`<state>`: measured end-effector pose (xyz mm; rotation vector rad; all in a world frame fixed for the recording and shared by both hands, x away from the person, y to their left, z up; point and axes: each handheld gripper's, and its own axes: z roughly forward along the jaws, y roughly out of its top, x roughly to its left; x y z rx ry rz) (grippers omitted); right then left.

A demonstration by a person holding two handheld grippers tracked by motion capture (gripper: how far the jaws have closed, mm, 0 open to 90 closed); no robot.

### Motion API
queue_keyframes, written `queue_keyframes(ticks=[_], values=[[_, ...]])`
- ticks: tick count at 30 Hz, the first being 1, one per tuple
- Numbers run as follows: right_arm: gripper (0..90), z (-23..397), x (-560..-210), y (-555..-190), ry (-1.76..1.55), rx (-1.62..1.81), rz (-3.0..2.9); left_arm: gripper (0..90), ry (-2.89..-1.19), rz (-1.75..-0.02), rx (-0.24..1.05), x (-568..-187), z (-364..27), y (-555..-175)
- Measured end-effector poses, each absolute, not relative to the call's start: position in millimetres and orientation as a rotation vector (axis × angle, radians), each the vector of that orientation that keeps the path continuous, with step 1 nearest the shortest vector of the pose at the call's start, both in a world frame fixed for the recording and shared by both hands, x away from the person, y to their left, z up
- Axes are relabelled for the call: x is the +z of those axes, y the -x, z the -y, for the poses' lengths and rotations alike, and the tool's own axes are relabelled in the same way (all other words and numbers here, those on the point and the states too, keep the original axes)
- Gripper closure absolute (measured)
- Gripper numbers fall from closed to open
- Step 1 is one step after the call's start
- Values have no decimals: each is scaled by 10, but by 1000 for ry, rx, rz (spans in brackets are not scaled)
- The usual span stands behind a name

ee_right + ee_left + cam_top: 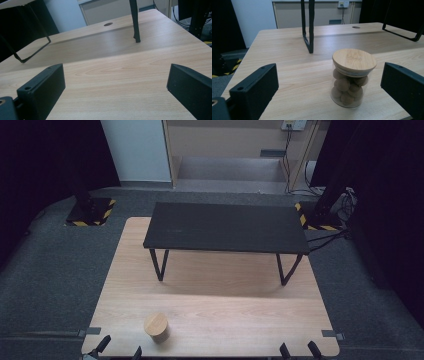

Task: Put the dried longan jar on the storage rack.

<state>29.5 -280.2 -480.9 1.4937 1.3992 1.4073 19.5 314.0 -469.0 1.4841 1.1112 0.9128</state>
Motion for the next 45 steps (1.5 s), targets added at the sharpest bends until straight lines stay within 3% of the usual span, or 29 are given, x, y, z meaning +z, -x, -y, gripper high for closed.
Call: queue_keyframes(ticks=[21, 45], values=[[21, 2844, -4840, -137, -1506, 1426, -1374, 0, -1498, -1076, 879, -4795, -2954, -231], [25, 2912, -4910, -181, -1554, 1393, -1365, 11, -1596, -1090, 841, -5011, -2701, -753]])
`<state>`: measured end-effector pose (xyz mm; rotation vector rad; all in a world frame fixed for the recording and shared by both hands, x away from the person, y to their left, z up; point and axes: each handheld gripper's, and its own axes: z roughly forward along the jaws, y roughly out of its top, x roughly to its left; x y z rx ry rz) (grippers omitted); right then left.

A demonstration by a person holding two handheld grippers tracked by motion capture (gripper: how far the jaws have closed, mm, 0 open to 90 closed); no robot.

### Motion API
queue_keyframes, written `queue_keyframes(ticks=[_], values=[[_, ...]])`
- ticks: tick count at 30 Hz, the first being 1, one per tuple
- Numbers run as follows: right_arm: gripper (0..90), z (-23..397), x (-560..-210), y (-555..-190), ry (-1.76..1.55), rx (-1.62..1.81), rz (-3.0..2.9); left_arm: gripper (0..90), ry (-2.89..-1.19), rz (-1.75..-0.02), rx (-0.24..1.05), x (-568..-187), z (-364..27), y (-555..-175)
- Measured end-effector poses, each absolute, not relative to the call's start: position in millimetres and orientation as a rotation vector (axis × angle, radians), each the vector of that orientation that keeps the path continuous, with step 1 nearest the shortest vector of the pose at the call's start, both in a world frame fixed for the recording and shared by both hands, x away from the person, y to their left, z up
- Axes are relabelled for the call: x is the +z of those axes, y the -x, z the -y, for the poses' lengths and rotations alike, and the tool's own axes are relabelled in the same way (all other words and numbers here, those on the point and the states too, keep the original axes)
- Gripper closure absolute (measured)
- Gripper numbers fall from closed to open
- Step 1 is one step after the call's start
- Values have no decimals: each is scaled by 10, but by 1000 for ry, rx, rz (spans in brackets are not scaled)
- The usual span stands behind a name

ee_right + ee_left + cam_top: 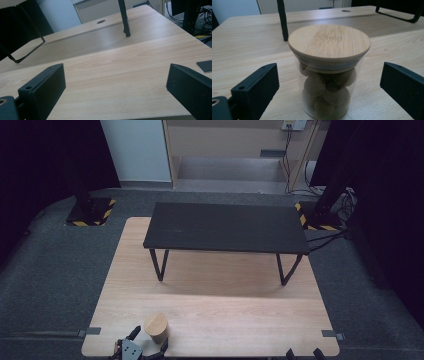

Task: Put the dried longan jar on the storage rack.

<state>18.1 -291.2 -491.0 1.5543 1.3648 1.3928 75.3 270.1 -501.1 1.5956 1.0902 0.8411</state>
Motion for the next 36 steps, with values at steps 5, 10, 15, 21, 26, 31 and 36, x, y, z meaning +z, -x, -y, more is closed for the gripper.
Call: queue_keyframes(ticks=[5, 10, 15, 21, 26, 31, 36], values=[[26, 2919, -4924, -198, -1563, 1391, -1366, 20, -1606, -1090, 837, -5050, -2682, -827], [28, 2933, -4936, -220, -1568, 1385, -1368, 39, -1610, -1091, 834, -5076, -2682, -884], [29, 2943, -4943, -233, -1574, 1383, -1370, 79, -1611, -1089, 827, -5083, -2698, -906], [31, 2941, -4946, -251, -1572, 1383, -1374, 237, -1587, -1095, 790, -5074, -2761, -902], [34, 2935, -4942, -255, -1569, 1394, -1371, 242, -1584, -1095, 769, -5009, -2809, -876], [37, 2936, -4896, -250, -1549, 1416, -1363, 242, -1589, -1082, 768, -4916, -2820, -840], [38, 2923, -4842, -261, -1529, 1420, -1361, 242, -1602, -1031, 778, -4634, -2846, -816]])
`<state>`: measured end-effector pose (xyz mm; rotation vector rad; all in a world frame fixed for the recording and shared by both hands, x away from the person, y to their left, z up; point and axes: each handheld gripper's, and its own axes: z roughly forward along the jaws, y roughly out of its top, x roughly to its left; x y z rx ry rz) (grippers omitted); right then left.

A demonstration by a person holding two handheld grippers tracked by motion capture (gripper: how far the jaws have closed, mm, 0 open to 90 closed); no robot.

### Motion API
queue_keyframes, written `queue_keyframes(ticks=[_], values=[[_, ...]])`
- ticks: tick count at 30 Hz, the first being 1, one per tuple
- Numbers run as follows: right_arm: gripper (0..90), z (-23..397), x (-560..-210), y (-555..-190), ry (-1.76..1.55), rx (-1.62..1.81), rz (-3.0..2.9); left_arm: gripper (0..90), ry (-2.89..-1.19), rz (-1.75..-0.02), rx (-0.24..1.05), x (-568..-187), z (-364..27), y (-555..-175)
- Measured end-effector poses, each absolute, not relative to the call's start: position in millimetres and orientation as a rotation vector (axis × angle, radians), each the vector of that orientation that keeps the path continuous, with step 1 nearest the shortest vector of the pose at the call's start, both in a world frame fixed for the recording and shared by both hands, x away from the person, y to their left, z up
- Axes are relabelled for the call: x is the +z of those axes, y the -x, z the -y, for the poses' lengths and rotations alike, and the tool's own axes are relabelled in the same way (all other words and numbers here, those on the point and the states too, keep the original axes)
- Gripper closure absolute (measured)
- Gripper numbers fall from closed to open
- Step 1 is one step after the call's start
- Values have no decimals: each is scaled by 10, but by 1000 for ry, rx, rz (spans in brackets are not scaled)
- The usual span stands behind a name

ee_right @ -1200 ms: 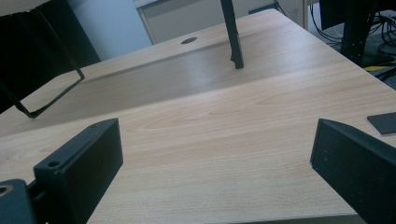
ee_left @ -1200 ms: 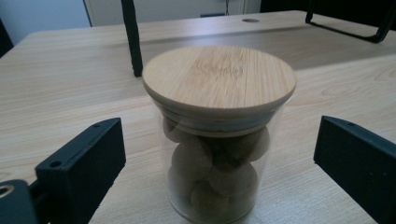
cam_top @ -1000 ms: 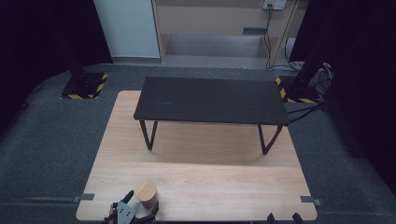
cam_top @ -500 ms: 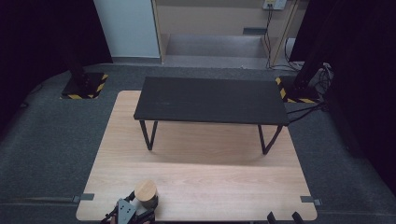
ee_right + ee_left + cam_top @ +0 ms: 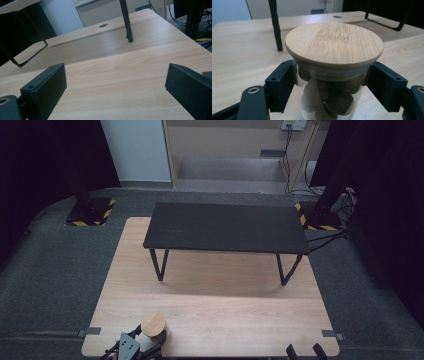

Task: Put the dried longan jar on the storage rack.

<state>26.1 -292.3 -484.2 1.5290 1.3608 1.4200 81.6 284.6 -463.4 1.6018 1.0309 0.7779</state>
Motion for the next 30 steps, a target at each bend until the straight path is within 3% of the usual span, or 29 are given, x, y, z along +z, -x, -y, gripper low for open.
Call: queue_keyframes(ticks=[19, 30], values=[[42, 2803, -4800, -348, -1494, 1439, -1404, 242, -1566, -910, 791, -3581, -3030, -1033], [43, 2800, -4778, -345, -1492, 1436, -1386, 242, -1554, -822, 785, -3042, -3023, -1386]])
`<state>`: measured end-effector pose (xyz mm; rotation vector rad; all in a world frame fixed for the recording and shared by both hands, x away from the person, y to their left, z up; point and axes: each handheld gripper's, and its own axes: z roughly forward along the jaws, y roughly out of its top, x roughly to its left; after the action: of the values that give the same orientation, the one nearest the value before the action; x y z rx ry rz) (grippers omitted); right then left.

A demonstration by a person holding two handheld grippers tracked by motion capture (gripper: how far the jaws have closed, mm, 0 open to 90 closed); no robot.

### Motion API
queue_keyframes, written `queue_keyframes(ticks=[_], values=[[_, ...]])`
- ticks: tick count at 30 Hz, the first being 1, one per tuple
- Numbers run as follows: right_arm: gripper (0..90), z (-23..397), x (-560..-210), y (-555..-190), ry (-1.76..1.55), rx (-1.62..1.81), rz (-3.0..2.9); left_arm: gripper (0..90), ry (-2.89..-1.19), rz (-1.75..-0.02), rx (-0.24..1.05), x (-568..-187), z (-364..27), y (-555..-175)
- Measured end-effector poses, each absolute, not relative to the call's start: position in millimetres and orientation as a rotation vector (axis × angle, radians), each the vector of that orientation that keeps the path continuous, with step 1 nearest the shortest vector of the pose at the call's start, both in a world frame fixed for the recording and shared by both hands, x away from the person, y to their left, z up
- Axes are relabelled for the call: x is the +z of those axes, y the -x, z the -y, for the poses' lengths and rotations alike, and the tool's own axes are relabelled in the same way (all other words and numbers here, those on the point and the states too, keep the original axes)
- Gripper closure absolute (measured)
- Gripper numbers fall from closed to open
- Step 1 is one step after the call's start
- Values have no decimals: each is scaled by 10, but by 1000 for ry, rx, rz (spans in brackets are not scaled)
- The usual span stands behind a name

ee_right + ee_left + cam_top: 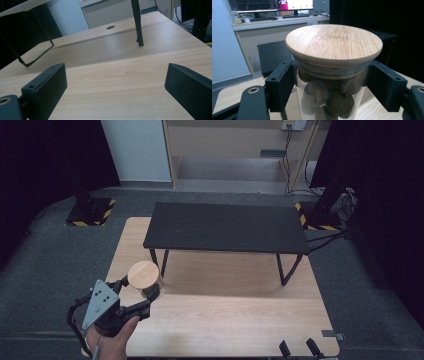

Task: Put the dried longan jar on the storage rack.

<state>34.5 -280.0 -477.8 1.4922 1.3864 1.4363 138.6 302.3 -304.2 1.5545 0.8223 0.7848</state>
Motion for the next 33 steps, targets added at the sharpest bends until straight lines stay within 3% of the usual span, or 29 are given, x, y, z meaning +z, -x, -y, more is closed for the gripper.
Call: queue_keyframes(ticks=[17, 33], values=[[45, 2826, -4743, -393, -1486, 1435, -1352, 243, -1553, -798, 784, -2633, -2903, -1893], [47, 2868, -4725, -472, -1497, 1425, -1313, 243, -1576, -854, 797, -2631, -2707, -2493]])
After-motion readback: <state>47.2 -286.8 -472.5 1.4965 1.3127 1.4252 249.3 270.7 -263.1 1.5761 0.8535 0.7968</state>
